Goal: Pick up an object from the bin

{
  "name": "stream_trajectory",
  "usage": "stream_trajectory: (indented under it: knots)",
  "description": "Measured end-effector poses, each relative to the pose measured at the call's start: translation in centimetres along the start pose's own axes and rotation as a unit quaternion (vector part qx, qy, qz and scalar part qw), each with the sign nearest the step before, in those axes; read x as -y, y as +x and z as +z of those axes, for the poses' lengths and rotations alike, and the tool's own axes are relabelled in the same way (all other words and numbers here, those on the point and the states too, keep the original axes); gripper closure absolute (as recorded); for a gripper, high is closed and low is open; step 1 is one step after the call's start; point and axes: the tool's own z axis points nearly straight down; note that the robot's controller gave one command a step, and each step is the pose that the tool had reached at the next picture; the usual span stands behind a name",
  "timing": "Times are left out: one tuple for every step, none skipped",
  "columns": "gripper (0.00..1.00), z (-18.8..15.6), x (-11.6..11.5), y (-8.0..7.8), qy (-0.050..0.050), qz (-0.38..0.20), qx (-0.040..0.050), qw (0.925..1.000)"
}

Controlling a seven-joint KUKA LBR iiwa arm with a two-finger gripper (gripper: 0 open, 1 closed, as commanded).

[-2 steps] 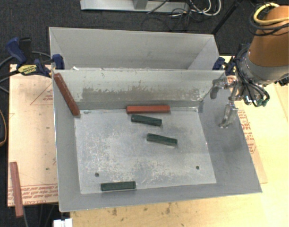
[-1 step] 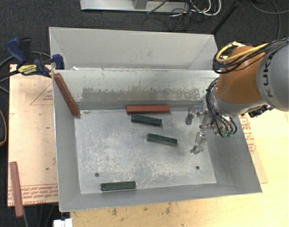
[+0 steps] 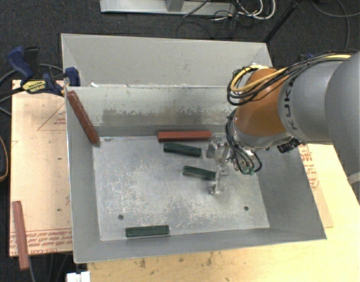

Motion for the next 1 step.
stream_trajectory:
  knots:
    - [1.00, -0.43, 0.35, -0.18, 0.002, 0.001, 0.0027, 1.0000]
